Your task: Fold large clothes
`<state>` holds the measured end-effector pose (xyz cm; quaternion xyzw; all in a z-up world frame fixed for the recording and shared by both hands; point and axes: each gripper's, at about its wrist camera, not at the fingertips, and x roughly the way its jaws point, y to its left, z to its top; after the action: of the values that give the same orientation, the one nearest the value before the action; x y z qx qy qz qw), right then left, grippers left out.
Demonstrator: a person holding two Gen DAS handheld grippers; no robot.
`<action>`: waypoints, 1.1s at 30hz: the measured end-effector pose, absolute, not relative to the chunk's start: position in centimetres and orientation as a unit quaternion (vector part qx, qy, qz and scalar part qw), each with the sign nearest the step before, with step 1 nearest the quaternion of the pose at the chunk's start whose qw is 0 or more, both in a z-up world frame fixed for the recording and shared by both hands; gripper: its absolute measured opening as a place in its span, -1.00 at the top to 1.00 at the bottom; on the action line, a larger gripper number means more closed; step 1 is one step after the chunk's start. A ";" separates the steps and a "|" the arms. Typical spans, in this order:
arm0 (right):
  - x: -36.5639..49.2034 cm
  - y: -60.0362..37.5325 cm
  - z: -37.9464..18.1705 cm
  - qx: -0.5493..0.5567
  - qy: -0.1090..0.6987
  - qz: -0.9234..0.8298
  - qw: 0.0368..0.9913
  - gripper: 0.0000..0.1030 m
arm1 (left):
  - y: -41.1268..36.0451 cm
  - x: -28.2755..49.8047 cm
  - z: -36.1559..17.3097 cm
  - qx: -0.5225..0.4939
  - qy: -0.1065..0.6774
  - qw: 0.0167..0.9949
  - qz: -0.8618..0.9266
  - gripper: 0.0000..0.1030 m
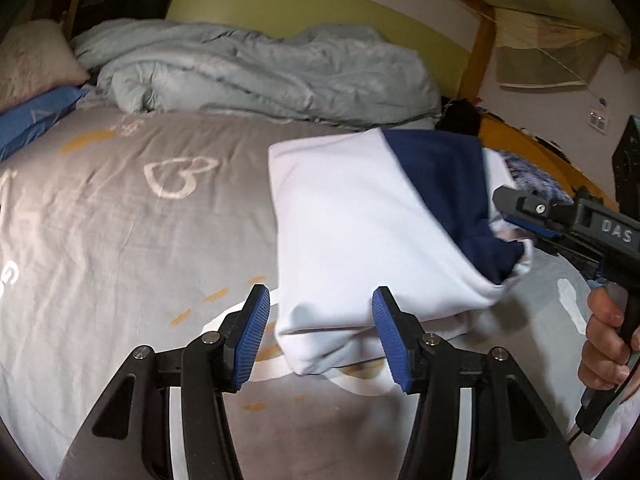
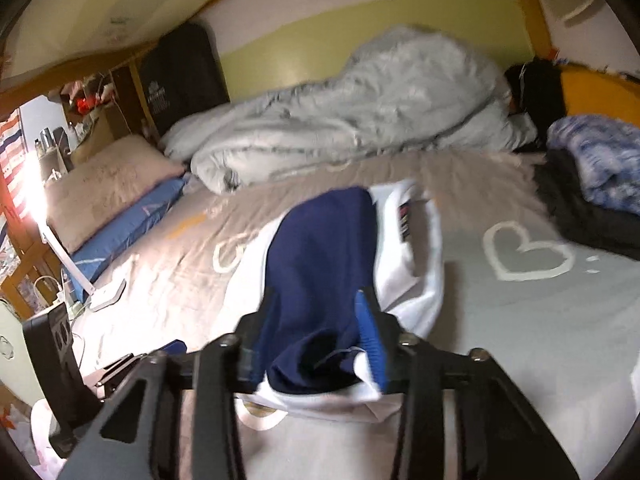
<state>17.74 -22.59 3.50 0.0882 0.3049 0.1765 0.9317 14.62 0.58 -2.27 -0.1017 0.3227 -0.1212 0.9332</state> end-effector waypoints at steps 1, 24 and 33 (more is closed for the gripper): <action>18.6 -22.4 2.9 0.086 0.319 0.175 0.927 0.40 | 0.7 14.9 -2.7 -0.108 0.327 0.931 -0.123 -0.03; 20.5 -25.0 -0.4 0.063 0.368 0.117 0.920 0.96 | 0.9 15.9 -4.6 -0.178 0.364 0.899 -0.164 -0.25; 20.9 -27.2 -1.8 0.117 0.376 0.110 0.913 0.44 | 0.0 14.4 -3.1 -0.128 0.331 0.922 -0.155 -0.21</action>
<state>20.86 -27.19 -1.83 0.1168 0.3760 0.1099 0.9126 14.36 0.00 -3.08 -0.1277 0.3313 -0.1547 0.9220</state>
